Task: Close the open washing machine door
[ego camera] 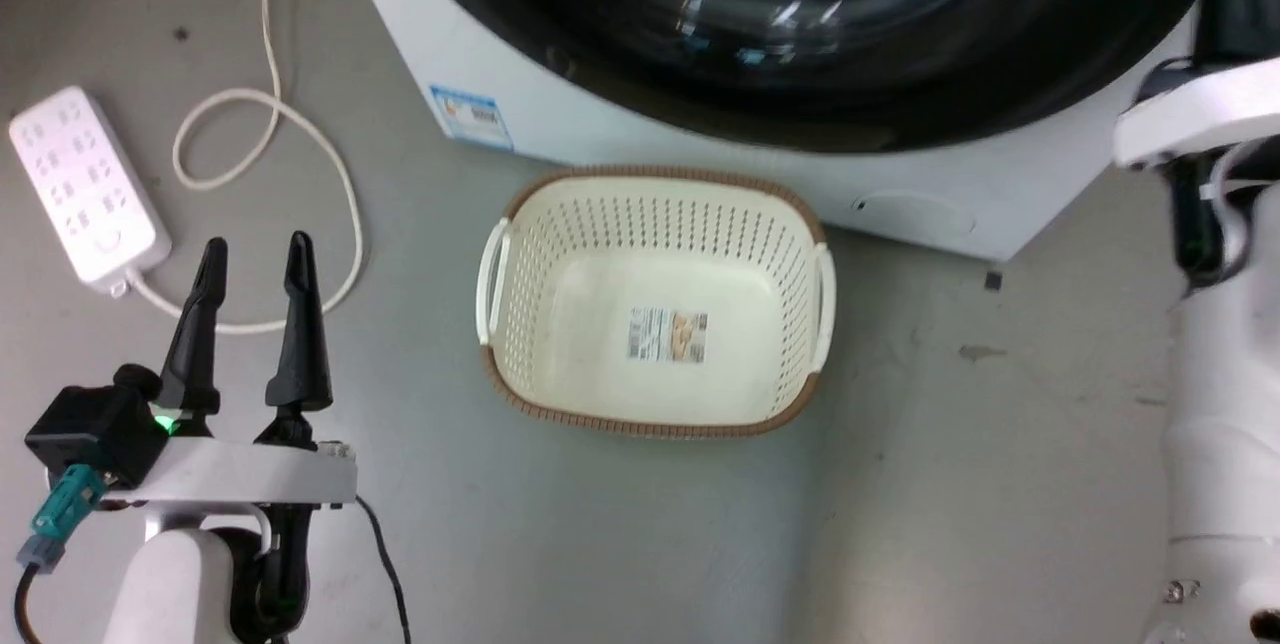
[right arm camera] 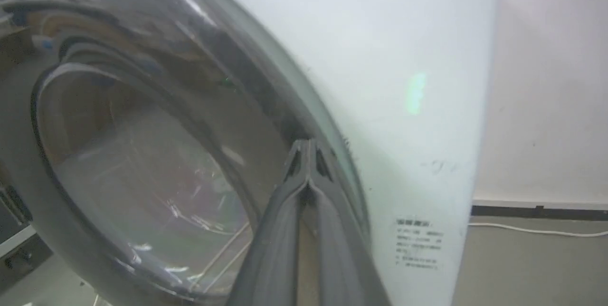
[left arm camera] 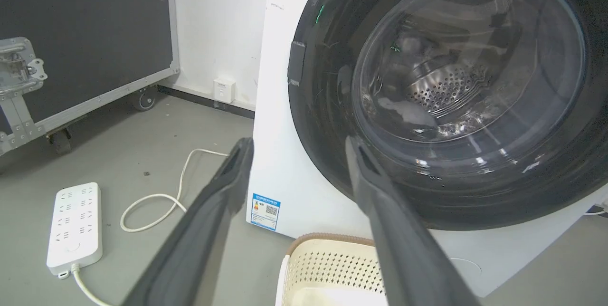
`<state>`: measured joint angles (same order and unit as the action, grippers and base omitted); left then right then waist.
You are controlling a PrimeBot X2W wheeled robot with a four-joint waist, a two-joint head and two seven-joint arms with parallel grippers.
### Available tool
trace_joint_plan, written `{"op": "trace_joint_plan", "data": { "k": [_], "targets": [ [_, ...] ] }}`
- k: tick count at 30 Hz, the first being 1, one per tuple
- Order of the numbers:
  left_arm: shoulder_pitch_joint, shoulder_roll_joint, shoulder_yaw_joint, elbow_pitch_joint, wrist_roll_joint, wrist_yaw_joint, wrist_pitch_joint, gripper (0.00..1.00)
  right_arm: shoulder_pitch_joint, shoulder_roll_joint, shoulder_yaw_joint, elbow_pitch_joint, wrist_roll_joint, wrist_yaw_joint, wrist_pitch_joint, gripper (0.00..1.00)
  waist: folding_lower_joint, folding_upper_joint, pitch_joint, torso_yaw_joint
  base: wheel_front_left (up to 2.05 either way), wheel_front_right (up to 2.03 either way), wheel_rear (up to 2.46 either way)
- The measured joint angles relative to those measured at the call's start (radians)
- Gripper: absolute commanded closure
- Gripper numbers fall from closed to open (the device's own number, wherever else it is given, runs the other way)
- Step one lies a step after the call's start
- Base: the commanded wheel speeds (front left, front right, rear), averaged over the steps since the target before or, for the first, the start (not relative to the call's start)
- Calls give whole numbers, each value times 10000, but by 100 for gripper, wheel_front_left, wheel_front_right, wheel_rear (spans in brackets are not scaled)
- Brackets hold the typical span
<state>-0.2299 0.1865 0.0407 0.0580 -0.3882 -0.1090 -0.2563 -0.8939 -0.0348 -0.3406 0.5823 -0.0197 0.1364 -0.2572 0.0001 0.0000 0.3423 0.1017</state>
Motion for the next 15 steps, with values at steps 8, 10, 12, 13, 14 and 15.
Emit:
{"op": "trace_joint_plan", "data": {
  "k": [8, 10, 12, 13, 14, 15],
  "targets": [
    [585, -201, 203, 56, 368, 6, -2, 0, 2395, -111, 619, -2115, 1047, -50, -4, 100, -2, 0, -1157, -498, 0, 0, 0],
    [732, -249, 192, 77, 443, 13, -2, 0, 3100, -115, 675, -2428, 1214, -50, -4, 100, -3, 0, -1451, -662, 0, 0, 0],
    [1024, -314, 163, 115, 541, 102, -2, 0, 4544, -121, 1026, -2801, 1432, -50, -4, 100, -3, 0, -1970, -996, 0, 0, 0],
    [1091, -328, 146, 136, 543, 105, -2, 0, 4886, -123, 1114, -2861, 1463, -50, -4, 100, -3, 0, -2087, -1068, 0, 0, 0],
    [1155, -343, 136, 165, 546, 136, 0, 0, 5227, -132, 1254, -2899, 1469, -52, -4, 100, -4, 0, -2207, -1139, 0, 0, 0],
    [1223, -359, 136, 171, 568, 178, 0, 0, 5544, -136, 1434, -2934, 1461, -52, -4, 100, -4, 0, -2314, -1209, 0, 0, 0]
  ]
}}
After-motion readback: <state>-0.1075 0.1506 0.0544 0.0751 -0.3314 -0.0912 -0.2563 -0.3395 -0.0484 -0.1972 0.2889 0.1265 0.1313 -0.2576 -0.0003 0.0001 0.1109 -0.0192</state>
